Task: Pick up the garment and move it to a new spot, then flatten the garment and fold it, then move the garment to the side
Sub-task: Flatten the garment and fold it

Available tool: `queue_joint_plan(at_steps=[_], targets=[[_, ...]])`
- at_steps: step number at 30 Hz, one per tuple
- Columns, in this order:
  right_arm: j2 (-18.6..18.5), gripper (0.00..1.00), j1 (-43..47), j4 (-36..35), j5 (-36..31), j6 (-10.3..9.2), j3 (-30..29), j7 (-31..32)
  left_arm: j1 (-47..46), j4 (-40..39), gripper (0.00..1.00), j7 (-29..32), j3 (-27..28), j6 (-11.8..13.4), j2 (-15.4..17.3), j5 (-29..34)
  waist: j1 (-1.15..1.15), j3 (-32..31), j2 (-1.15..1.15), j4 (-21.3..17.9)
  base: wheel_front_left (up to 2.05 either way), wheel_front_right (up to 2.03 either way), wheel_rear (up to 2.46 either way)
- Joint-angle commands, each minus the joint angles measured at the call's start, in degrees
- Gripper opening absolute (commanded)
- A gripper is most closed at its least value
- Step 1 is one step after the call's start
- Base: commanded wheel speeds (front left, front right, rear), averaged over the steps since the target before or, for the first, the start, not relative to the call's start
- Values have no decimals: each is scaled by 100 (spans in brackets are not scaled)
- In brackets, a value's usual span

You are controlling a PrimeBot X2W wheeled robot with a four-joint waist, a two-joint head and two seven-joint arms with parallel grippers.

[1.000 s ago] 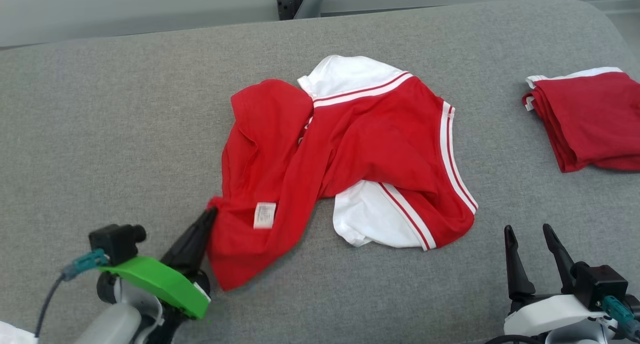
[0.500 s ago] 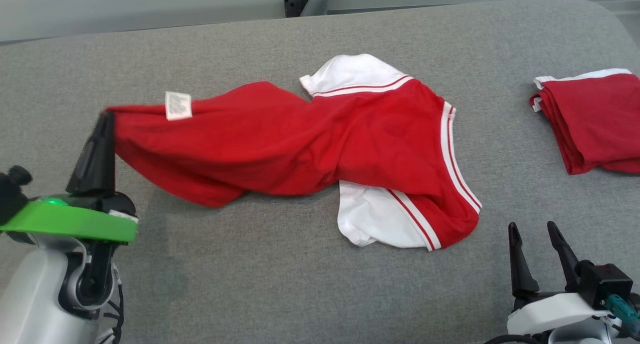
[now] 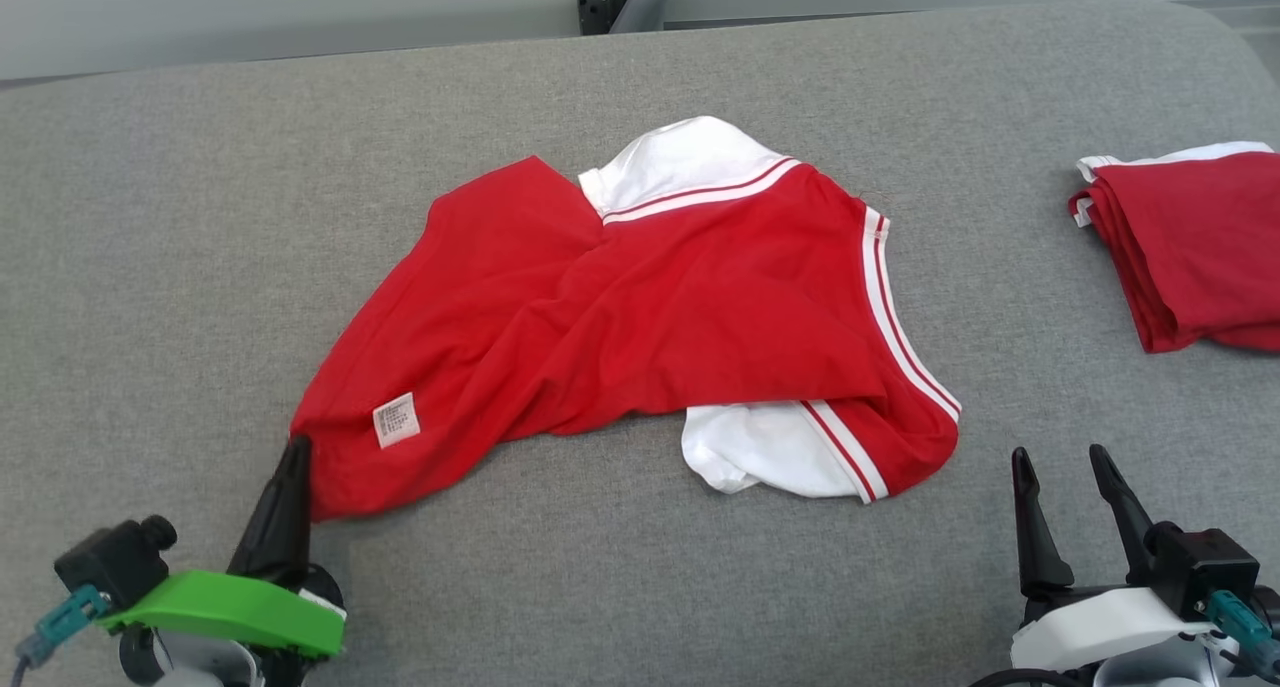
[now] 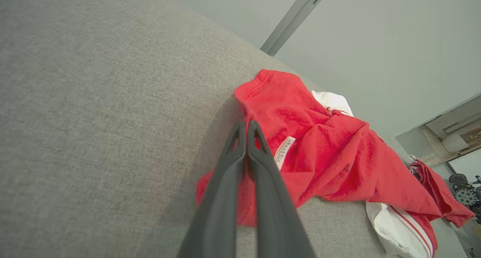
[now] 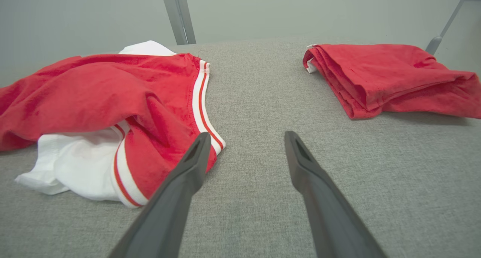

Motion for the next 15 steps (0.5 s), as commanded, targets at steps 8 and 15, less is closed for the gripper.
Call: queue_joint_plan(at_steps=[8, 15], targets=[[-19, 100, 117, -20, -61, -3, -73, -8, 698, -27, 0, 1, 332, -27, -272, 295, 0, -12, 0, 166, 0, 0, 0], [-20, 100, 108, 48, -40, -3, 39, -8, 978, 218, 0, 1, 553, -28, -497, 591, 0, -70, 0, 331, 0, 0, 0]])
